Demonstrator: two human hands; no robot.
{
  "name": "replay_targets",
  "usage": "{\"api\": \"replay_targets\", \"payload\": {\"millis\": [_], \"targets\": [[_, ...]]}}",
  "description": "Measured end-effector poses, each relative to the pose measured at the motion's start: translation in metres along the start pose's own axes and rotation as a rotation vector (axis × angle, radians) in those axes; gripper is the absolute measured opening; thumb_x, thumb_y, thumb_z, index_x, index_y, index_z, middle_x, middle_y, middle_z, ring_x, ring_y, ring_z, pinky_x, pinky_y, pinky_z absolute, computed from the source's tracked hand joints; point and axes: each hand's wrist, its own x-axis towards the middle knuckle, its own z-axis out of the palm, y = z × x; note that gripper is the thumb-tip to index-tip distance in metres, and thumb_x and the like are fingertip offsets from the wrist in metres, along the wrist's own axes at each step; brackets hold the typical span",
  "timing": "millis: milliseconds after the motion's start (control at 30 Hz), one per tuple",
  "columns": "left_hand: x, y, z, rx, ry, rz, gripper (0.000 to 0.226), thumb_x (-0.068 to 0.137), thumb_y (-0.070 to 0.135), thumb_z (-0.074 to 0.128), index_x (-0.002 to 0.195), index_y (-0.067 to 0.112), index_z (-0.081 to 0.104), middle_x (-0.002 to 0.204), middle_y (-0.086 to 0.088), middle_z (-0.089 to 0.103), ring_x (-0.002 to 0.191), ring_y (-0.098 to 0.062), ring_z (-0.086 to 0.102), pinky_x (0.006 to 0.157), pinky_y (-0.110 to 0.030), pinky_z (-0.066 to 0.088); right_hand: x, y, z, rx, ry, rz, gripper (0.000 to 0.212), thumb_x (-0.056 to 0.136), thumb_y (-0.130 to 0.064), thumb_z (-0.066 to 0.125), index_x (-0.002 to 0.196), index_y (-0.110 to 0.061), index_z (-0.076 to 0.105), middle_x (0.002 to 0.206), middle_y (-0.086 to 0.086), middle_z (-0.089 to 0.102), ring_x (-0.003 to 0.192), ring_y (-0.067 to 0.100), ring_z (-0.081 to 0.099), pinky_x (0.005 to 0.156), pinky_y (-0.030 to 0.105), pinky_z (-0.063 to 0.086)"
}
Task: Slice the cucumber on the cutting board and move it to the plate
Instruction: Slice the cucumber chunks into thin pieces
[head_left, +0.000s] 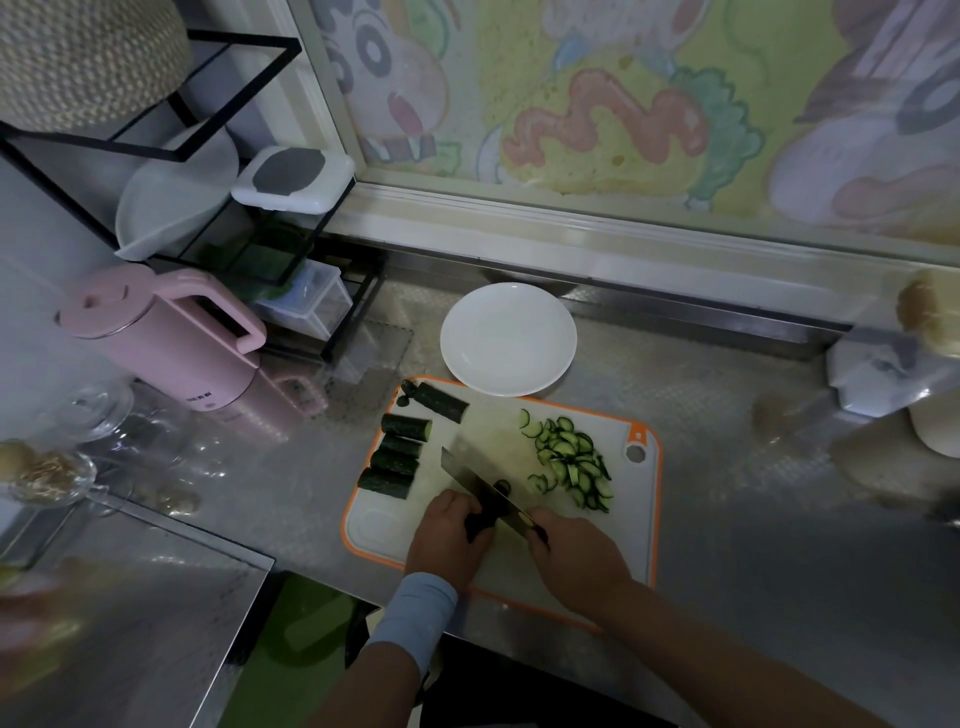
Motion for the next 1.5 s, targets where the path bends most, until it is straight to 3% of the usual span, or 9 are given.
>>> {"api": "replay_targets", "payload": {"millis": [233,467,700,767,933,1133,1200,1333,1500], "targets": [[-0.002,-0.004,0.0,0.001,0.0,0.014,0.023,0.075,0.027,0.072,0.093,0.014,0.066,0.092,-0.001,0.057,0.09,-0.019,0.053,0.073,-0.02,0.039,0.013,0.012,-0.018,-0.118,0.01,0.028,0.025,0.099,-0.034,0.039,0.11,-0.022,0.057,0.096,0.003,0.065,0.085,0.024,0.06,0.061,0.027,0.036],[0.001,0.003,0.001,-0.006,0.001,0.038,0.019,0.076,0.026,0.067,0.087,0.015,0.058,0.089,0.003,0.046,0.087,-0.017,0.046,0.068,-0.025,0.041,0.017,0.025,-0.023,-0.117,0.175,0.157,0.025,0.099,-0.035,0.037,0.103,-0.02,0.057,0.081,0.002,0.064,0.072,0.022,0.059,0.057,0.032,0.043],[0.001,-0.005,0.003,0.001,0.065,0.13,0.009,0.073,0.021,0.07,0.079,0.015,0.065,0.083,0.001,0.054,0.081,-0.011,0.045,0.063,-0.021,0.041,0.004,0.006,-0.008,-0.104,0.146,-0.018,0.029,0.1,-0.037,0.036,0.116,-0.025,0.056,0.089,0.002,0.066,0.08,0.023,0.061,0.059,0.028,0.033],[-0.001,-0.008,0.004,0.003,0.091,0.176,0.006,0.073,0.02,0.07,0.077,0.015,0.071,0.081,0.0,0.06,0.079,-0.009,0.045,0.065,-0.017,0.039,0.001,0.004,0.001,-0.114,0.117,-0.084,0.033,0.101,-0.037,0.034,0.127,-0.031,0.053,0.093,0.001,0.067,0.082,0.022,0.062,0.06,0.028,0.034],[-0.004,-0.011,0.007,0.047,0.114,0.206,0.026,0.081,0.035,0.053,0.08,0.02,0.074,0.084,0.002,0.066,0.082,-0.01,0.049,0.064,-0.019,0.043,-0.003,0.009,0.015,-0.157,0.1,-0.113,0.036,0.1,-0.036,0.037,0.133,-0.037,0.051,0.1,0.0,0.068,0.089,0.023,0.063,0.067,0.031,0.044],[-0.005,-0.008,0.01,0.062,0.104,0.156,0.021,0.081,0.03,0.058,0.081,0.018,0.075,0.085,0.001,0.066,0.083,-0.013,0.053,0.064,-0.022,0.046,-0.003,0.009,0.017,-0.197,0.096,-0.119,0.038,0.1,-0.035,0.034,0.137,-0.038,0.045,0.104,0.001,0.067,0.092,0.024,0.063,0.071,0.034,0.047],[-0.005,-0.008,0.012,0.055,0.099,0.133,0.008,0.075,0.02,0.074,0.082,0.017,0.075,0.087,0.0,0.067,0.083,-0.018,0.059,0.065,-0.021,0.045,-0.005,0.009,0.017,-0.199,0.13,-0.153,0.038,0.098,-0.035,0.038,0.134,-0.039,0.048,0.095,0.0,0.068,0.084,0.023,0.065,0.065,0.033,0.048],[-0.006,-0.006,0.009,0.065,0.08,0.135,0.02,0.067,0.013,0.082,0.086,0.018,0.076,0.088,-0.003,0.069,0.079,-0.023,0.064,0.062,-0.023,0.05,-0.012,0.004,0.016,-0.332,0.166,-0.191,0.032,0.08,-0.03,0.066,0.112,-0.037,0.066,0.059,-0.007,0.058,0.046,0.01,0.055,0.04,0.021,0.034],[-0.007,-0.004,0.006,0.094,0.097,0.156,0.021,0.064,0.011,0.083,0.082,0.019,0.076,0.085,-0.004,0.068,0.073,-0.025,0.066,0.058,-0.024,0.052,-0.021,-0.004,0.012,-0.325,0.19,-0.165,0.032,0.073,-0.029,0.065,0.105,-0.035,0.068,0.053,-0.008,0.055,0.04,0.009,0.052,0.035,0.02,0.033]]}}
